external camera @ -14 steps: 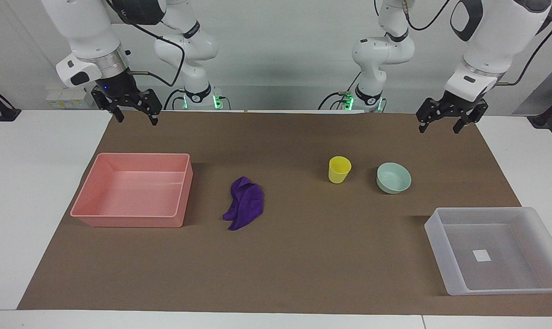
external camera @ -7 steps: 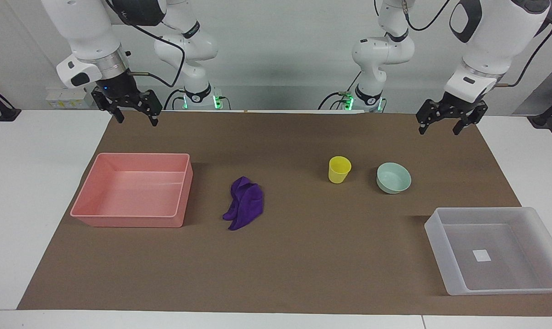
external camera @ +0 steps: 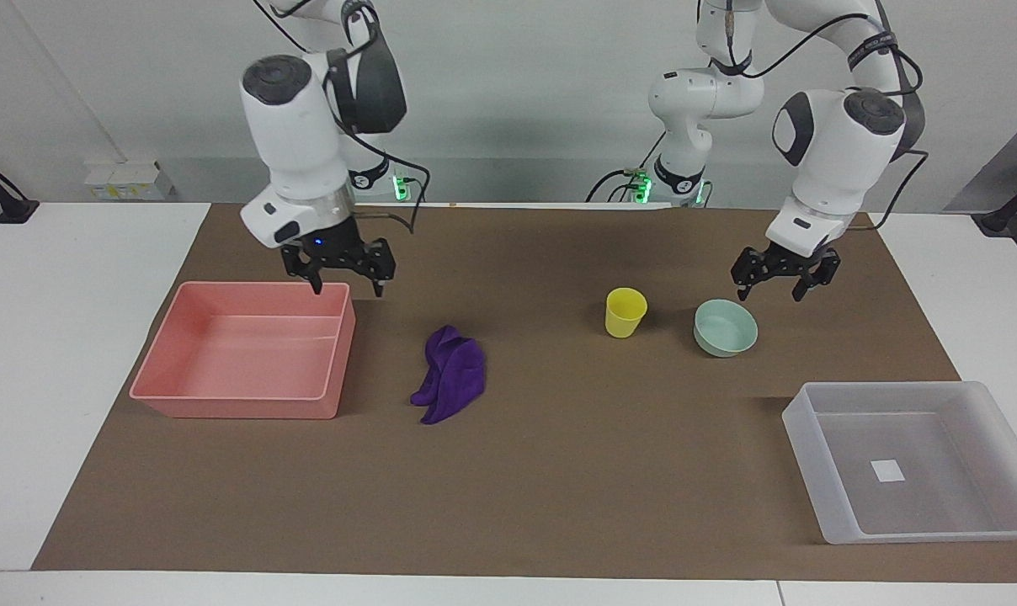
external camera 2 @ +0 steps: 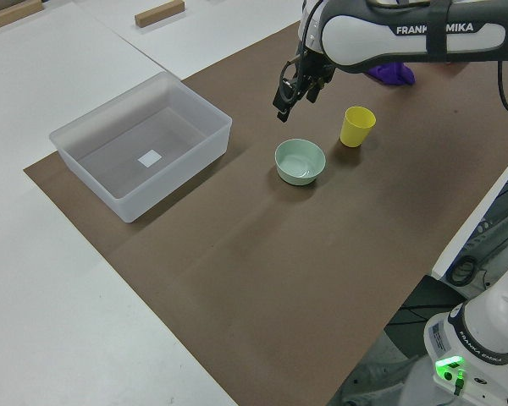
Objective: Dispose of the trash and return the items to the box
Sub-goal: 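Reach the left gripper to the green bowl while the right gripper grasps the cloth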
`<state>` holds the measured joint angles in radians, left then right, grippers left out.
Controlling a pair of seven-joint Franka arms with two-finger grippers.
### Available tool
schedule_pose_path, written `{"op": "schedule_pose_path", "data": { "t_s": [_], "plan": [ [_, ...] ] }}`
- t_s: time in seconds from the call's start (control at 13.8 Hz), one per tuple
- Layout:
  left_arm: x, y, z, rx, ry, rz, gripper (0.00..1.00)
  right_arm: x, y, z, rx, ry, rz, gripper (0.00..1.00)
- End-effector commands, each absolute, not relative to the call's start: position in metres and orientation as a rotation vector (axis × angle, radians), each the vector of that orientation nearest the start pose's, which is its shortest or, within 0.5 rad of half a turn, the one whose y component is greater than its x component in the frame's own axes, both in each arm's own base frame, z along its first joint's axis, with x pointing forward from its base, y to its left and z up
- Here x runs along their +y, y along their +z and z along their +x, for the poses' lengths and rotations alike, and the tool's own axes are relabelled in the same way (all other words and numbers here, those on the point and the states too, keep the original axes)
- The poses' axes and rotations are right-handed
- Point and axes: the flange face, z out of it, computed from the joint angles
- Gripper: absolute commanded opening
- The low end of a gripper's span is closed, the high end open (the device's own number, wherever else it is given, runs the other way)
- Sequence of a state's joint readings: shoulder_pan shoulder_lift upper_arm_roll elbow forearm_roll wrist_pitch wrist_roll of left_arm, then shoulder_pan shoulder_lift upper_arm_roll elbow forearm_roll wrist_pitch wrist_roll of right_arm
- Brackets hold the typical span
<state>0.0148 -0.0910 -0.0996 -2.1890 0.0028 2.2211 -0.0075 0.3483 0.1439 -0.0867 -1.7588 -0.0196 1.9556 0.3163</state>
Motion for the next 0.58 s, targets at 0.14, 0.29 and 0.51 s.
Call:
{"op": "schedule_pose_path", "data": {
  "t_s": [0.14, 0.29, 0.51],
  "plan": [
    [-0.033, 0.362, 0.514, 0.123, -0.266, -3.115, 1.00, 0.204, 0.395, 0.590, 0.056, -0.136, -3.111, 1.00],
    [-0.032, 0.345, 0.508, 0.150, -0.288, -3.113, 1.00, 0.225, 0.365, 0.592, 0.043, -0.131, -3.082, 1.00],
    [-0.032, 0.326, 0.509, 0.153, -0.257, -3.119, 0.89, 0.241, 0.332, 0.592, -0.010, -0.123, -3.090, 1.00]
  ]
}}
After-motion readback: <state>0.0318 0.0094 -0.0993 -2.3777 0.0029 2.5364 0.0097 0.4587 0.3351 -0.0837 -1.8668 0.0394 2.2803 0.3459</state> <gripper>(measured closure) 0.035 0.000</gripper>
